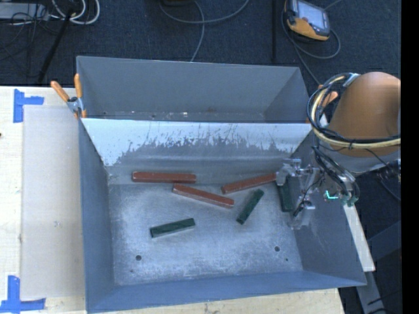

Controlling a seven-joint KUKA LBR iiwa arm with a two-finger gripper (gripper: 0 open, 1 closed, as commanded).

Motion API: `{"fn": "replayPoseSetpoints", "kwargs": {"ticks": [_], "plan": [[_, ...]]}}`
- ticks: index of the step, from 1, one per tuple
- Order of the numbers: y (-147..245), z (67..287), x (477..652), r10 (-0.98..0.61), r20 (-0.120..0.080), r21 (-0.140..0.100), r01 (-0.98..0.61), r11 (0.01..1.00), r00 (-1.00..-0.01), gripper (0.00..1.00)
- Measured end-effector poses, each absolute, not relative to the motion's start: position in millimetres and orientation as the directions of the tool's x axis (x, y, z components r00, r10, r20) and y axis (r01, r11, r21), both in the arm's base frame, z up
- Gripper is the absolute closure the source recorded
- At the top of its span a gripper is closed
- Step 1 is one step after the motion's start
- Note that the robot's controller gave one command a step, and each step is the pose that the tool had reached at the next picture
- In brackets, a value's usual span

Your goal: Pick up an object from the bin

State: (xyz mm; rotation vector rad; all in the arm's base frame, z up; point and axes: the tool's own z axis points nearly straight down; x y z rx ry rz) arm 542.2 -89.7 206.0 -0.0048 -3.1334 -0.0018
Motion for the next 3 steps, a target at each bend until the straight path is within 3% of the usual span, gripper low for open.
{"fn": "replayPoseSetpoints", "kwargs": {"ticks": [1, 2, 3], "plan": [[-49.0, 68.1, 604.4, -0.331, -0.001, 0.001, -0.331, 0.944, -0.944, 0.00], [-58.5, 100.8, 605.3, -0.523, -0.004, -0.002, -0.523, 0.853, -0.853, 0.00], [-65.4, 100.5, 609.5, -0.743, -0.002, -0.001, -0.743, 0.669, -0.669, 0.00]]}}
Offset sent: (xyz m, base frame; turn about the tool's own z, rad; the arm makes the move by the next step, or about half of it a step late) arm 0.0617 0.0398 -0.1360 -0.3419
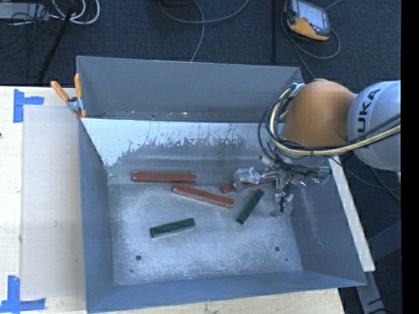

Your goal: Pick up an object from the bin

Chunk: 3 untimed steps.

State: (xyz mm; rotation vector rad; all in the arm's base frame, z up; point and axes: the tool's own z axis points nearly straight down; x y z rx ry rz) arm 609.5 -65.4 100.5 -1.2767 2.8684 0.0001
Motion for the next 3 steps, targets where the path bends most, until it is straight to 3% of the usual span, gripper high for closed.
{"fn": "replayPoseSetpoints", "kwargs": {"ticks": [1, 2, 3], "plan": [[-77.0, 68.3, 611.2, -0.887, 0.000, 0.004, -0.887, 0.462, -0.462, 0.00], [-76.7, 67.9, 611.2, -0.885, -0.002, 0.002, -0.885, 0.466, -0.466, 0.00], [-77.0, 68.6, 611.5, -0.883, -0.002, 0.002, -0.883, 0.469, -0.469, 1.00]]}}
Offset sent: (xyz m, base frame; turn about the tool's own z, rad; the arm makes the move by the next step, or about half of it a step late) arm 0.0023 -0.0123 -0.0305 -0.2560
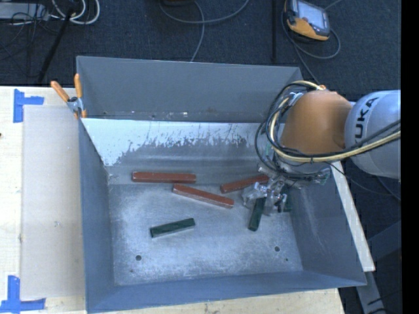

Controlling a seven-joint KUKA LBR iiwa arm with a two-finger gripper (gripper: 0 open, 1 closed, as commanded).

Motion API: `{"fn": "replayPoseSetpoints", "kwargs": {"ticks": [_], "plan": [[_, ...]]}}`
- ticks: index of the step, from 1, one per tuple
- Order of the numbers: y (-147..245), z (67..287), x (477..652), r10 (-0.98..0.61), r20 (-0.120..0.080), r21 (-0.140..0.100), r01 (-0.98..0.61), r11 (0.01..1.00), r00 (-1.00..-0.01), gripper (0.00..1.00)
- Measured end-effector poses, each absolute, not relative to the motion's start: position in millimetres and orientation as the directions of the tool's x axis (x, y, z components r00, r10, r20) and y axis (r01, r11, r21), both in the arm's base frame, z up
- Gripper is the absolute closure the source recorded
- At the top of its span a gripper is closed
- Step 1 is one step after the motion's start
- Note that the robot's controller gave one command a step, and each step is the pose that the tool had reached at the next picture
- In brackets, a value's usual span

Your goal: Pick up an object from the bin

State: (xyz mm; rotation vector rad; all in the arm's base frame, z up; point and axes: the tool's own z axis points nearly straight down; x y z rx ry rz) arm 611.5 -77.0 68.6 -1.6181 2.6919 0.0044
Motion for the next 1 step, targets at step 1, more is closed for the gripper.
{"fn": "replayPoseSetpoints", "kwargs": {"ticks": [1], "plan": [[-76.1, 127.0, 613.4, -0.881, -0.004, -0.005, -0.881, 0.473, -0.473, 1.00]]}}
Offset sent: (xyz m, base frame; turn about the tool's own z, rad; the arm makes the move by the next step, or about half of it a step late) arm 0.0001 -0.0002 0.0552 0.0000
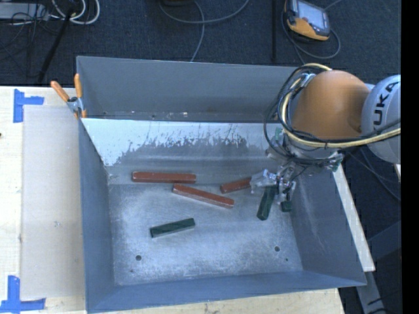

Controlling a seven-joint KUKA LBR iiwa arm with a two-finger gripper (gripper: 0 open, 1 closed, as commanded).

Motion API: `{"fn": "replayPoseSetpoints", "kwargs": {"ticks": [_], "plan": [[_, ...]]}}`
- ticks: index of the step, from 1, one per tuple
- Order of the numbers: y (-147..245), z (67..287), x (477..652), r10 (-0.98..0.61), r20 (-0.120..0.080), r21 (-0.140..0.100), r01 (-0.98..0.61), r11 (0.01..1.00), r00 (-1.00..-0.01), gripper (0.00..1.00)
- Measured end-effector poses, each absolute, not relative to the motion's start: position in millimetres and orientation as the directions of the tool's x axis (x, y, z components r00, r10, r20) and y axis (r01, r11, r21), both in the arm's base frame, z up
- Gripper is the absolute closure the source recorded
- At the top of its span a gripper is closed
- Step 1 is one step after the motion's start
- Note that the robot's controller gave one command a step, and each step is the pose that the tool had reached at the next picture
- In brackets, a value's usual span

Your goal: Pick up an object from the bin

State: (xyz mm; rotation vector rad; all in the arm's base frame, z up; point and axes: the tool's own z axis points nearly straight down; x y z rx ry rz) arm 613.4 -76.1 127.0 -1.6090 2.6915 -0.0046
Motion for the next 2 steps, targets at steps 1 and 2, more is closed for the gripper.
{"fn": "replayPoseSetpoints", "kwargs": {"ticks": [1, 2], "plan": [[-75.0, 145.1, 614.2, -0.878, -0.002, -0.002, -0.878, 0.478, -0.478, 1.00], [-73.4, 178.5, 615.4, -0.876, -0.003, -0.003, -0.876, 0.483, -0.483, 1.00]]}}
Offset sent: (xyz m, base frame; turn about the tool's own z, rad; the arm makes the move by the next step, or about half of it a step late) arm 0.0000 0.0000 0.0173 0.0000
